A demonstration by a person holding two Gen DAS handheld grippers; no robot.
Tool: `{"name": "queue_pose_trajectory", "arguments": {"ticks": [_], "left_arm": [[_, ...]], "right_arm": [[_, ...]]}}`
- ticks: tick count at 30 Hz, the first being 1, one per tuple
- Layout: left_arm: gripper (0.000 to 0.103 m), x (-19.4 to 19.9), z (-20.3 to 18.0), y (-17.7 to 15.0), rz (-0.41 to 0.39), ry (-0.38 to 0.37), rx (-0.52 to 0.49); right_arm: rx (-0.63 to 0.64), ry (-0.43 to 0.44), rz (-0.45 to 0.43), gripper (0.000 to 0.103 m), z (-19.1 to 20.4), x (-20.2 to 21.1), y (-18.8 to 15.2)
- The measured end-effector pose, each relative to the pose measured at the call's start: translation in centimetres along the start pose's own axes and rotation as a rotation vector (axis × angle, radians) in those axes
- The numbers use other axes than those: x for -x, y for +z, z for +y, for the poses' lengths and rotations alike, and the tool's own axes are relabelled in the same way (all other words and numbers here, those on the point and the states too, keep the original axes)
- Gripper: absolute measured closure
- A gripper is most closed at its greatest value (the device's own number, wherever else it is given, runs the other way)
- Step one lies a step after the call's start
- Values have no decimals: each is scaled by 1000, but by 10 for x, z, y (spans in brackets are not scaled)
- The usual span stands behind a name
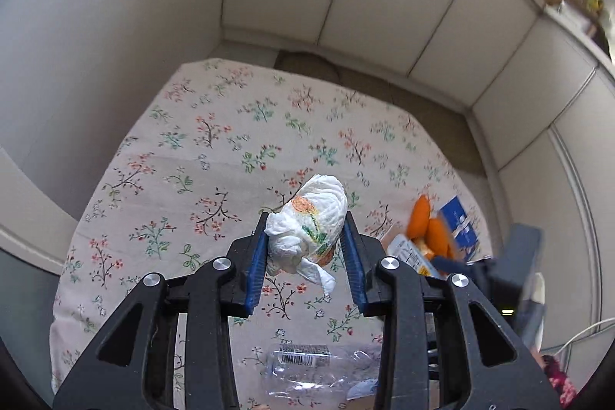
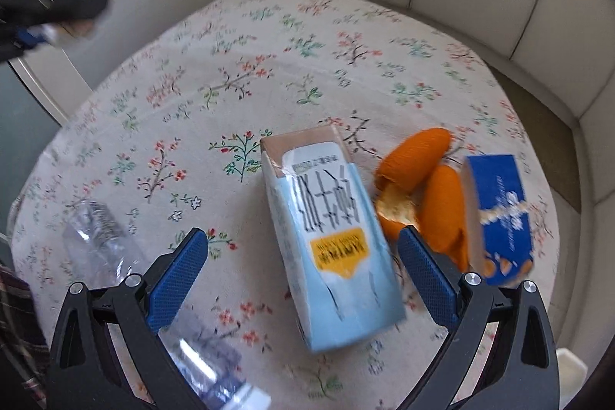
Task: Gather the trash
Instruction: 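Grasp the white plastic bundle with the left gripper while the right gripper grasps the milk carton, then carry the milk carton into the bin with the right gripper while the left gripper holds the bundle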
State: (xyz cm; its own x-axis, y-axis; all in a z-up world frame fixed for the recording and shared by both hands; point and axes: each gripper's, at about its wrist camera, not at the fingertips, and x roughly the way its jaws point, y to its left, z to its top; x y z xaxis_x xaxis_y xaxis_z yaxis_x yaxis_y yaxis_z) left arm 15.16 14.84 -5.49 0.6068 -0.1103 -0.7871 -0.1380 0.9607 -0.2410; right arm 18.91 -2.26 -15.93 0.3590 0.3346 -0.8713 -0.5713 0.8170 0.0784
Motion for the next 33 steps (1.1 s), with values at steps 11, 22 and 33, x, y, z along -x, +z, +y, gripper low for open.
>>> {"name": "queue_pose_trajectory", "arguments": {"ticks": [11, 22, 33], "left_arm": [[68, -1, 17, -1, 26, 15, 40], [68, 13, 15, 0, -5, 15, 44], [68, 41, -10, -1, -73, -2, 18]], "right_arm": [[-44, -11, 50, 46, 9, -17, -1], [-86, -49, -104, 46, 16, 45, 8], [-145, -138, -259, 46, 11, 112, 4]]}}
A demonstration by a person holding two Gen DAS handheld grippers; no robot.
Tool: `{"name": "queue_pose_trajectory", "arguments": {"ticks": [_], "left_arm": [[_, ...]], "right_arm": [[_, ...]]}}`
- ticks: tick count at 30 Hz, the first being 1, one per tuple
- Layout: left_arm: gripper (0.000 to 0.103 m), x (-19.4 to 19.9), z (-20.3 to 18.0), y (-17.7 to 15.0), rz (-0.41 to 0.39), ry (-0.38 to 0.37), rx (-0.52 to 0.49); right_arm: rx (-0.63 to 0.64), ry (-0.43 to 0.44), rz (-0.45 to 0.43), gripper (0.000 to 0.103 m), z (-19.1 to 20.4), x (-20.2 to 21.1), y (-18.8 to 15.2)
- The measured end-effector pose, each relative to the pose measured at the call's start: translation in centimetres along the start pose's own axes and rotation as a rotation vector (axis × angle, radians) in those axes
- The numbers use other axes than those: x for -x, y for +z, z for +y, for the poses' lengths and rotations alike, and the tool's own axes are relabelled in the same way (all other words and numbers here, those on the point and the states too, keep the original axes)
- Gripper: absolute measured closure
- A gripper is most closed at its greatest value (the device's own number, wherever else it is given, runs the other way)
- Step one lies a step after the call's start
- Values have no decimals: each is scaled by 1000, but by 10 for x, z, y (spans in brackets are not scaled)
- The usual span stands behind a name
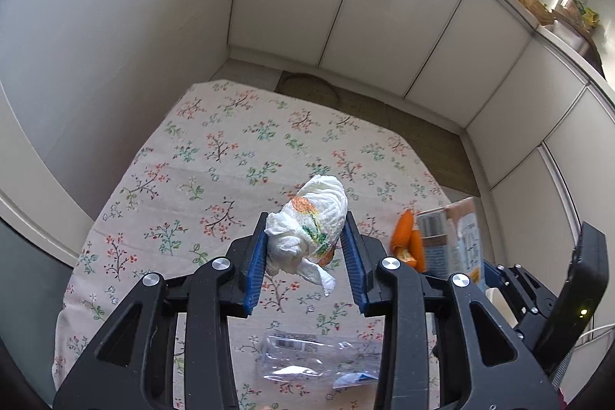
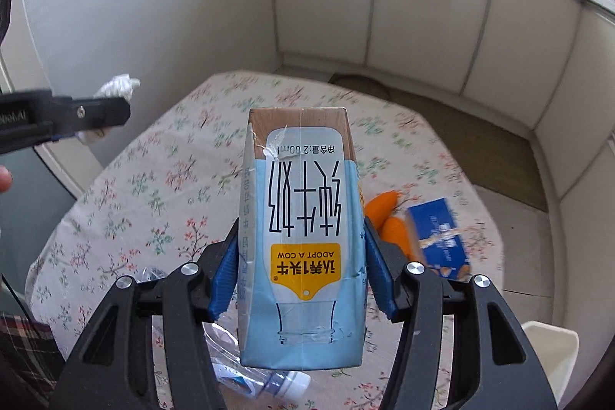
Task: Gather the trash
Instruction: 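Carry the milk carton into the bin with the right gripper while the left gripper holds the bundle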
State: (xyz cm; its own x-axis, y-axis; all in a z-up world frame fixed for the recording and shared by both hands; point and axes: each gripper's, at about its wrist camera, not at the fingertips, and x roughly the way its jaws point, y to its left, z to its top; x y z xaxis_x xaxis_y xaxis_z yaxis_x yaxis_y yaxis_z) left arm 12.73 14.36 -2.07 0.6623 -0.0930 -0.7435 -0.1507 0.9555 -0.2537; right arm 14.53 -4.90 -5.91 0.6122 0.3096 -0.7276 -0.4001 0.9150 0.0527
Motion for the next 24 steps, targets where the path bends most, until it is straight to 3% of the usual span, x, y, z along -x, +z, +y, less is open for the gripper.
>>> {"name": "queue_pose_trajectory", "arguments": {"ticks": [9, 17, 24], "left_arm": [[68, 14, -36, -4, -40, -23, -51], [68, 19, -68, -12, -64, -84, -35], [68, 17, -109, -25, -71, -101, -106]], "right_arm": [[-62, -162, -107, 46, -38, 46, -15], [-136, -267, -146, 46, -82, 81, -34], [-199, -358, -162, 46, -121, 109, -56]]}}
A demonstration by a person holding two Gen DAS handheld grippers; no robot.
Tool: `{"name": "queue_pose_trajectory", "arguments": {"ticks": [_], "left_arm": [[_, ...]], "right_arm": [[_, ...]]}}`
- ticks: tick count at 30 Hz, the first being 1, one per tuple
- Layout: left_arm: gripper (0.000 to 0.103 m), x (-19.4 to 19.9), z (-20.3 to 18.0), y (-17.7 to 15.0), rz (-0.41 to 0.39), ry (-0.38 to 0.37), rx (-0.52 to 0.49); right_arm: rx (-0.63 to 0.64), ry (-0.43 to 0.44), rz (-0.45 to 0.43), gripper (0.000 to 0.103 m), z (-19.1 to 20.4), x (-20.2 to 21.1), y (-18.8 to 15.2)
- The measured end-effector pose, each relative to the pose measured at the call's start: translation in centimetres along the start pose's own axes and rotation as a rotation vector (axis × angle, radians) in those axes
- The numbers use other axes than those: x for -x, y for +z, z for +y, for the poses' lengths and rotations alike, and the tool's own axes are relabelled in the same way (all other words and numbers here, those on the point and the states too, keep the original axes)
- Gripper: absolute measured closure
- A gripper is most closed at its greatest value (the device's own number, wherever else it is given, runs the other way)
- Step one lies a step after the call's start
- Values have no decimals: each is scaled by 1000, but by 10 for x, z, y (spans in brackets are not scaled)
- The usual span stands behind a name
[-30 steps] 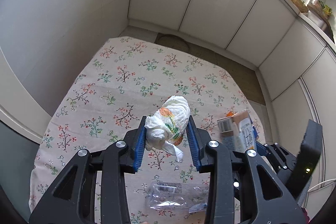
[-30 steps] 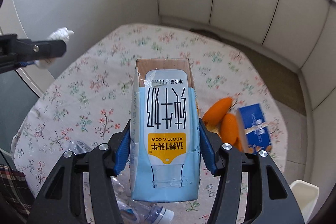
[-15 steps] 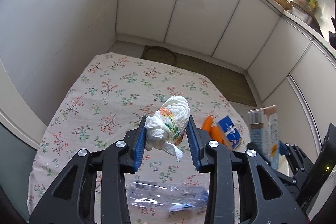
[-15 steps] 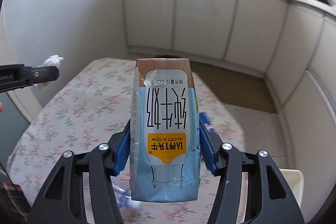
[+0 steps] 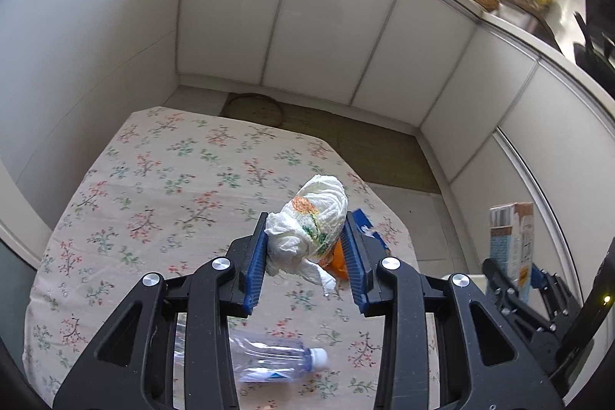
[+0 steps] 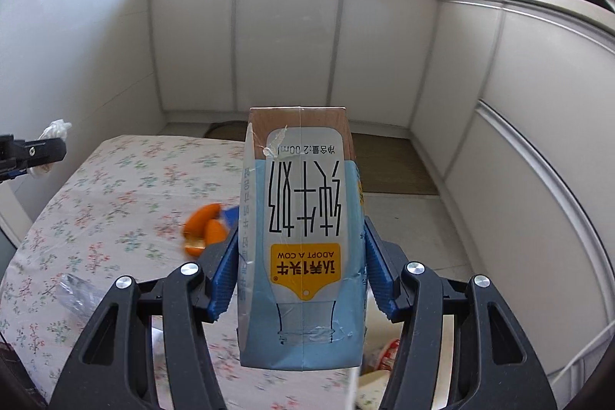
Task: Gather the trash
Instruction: 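Carry the milk carton into the bin with the right gripper while the left gripper holds the bundle, then open the left gripper over the bin to drop the white bundle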
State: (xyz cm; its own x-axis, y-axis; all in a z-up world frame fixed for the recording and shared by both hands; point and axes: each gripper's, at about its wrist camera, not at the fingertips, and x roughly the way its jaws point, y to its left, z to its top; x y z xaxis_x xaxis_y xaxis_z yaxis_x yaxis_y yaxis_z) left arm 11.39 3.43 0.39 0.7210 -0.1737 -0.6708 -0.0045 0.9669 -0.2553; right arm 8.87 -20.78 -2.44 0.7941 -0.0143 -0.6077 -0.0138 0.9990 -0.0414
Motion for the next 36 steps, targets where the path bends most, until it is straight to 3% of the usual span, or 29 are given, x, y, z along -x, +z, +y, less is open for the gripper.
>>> {"name": "queue_pose_trajectory", "arguments": {"ticks": [11, 17, 20, 24, 36], "left_arm": [[68, -15, -49, -18, 26, -13, -97], [68, -21, -80, -30, 34, -25, -156], [68, -25, -94, -36, 45, -38, -184], [68, -28, -118, -46, 54, -65, -224], [68, -38, -206, -74, 84, -222, -332]], "right_arm": [[-141, -183, 54, 46, -81, 2, -34], [-190, -255, 106, 45, -106, -4, -53], [-202, -268, 139, 32, -118, -6, -61], [-226, -311, 121, 17, -134, 4, -69], [-342, -427, 88, 12, -192, 35, -87]]}}
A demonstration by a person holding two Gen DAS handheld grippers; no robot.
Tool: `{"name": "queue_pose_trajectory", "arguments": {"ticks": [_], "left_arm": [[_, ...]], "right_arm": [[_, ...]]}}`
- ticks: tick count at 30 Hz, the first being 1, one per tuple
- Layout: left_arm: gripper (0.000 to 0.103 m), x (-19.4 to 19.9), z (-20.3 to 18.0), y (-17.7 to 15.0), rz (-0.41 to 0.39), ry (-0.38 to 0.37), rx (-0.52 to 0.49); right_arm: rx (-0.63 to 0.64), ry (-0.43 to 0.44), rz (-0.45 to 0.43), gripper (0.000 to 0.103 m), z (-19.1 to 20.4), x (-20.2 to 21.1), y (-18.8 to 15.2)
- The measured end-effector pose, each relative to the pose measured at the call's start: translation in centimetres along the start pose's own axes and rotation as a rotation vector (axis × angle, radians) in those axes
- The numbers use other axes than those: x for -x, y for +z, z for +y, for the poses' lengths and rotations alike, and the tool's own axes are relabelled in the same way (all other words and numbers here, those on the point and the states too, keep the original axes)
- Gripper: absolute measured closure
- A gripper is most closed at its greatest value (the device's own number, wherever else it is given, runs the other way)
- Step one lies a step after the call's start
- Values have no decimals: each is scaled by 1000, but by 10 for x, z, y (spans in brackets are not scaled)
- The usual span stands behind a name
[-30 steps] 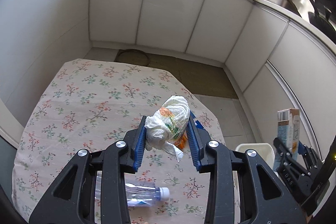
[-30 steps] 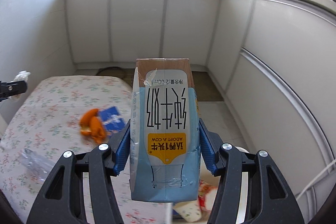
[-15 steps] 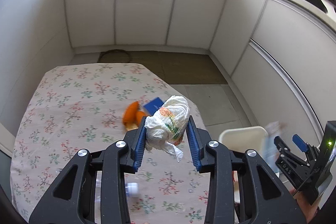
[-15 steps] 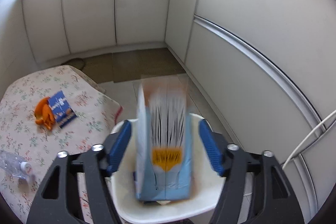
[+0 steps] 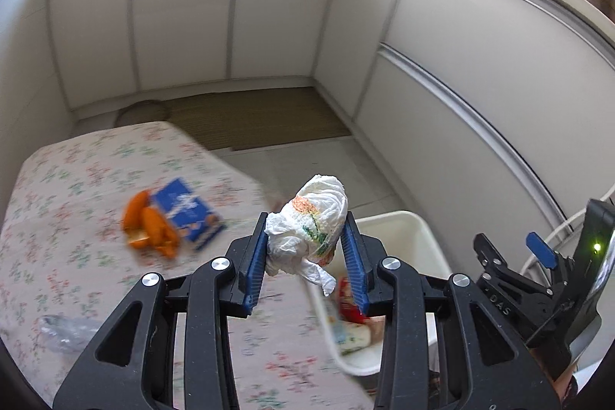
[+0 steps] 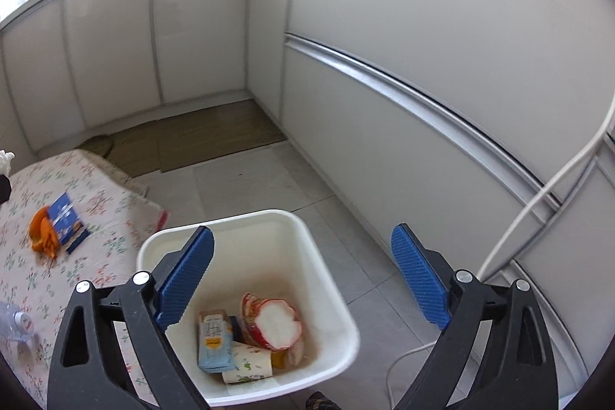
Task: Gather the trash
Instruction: 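Open the left gripper over the bin to drop the white bundle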
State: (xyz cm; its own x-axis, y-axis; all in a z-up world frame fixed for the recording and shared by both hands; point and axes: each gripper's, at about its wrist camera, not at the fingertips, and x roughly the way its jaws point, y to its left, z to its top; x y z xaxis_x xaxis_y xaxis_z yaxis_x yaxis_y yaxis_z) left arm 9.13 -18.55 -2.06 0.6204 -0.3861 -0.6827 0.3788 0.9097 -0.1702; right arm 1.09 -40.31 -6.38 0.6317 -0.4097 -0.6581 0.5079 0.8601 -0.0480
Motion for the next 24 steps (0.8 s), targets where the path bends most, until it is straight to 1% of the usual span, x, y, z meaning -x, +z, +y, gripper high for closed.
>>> {"name": "queue_pose_trajectory", "arguments": {"ticks": [4, 8, 11, 12, 13, 15, 17, 19, 21, 24], "left_arm": [[67, -14, -28, -2, 20, -55, -33], [67, -32, -50, -3, 58, -118, -30], [65, -45, -66, -4, 84, -150, -39], [63, -49, -70, -5, 94, -155, -45], [58, -50, -73, -5, 98, -154, -49], [55, -54, -74, -4, 103, -156, -48], [48, -53, -74, -3, 102, -149, -46], [33, -47, -77, -3, 96, -137, -46], [25, -44, -72, -3, 90, -122, -41], [21, -42, -62, -3, 95, -92, -44]], "right_arm": [[-57, -29, 37, 12, -25, -6, -1], [-115, -47, 63, 12, -46, -11, -2], [-141, -56, 65, 12, -56, -11, -3], [-149, -61, 62, 12, -59, -10, -3], [-155, -65, 58, 12, -61, -10, -3], [-165, -73, 57, 11, -66, -9, -3], [-173, -75, 59, 10, -69, -9, -5], [-175, -68, 62, 10, -70, -8, -5], [-169, -60, 64, 10, -68, -7, -5], [-162, -46, 59, 9, -63, -6, -4]]}}
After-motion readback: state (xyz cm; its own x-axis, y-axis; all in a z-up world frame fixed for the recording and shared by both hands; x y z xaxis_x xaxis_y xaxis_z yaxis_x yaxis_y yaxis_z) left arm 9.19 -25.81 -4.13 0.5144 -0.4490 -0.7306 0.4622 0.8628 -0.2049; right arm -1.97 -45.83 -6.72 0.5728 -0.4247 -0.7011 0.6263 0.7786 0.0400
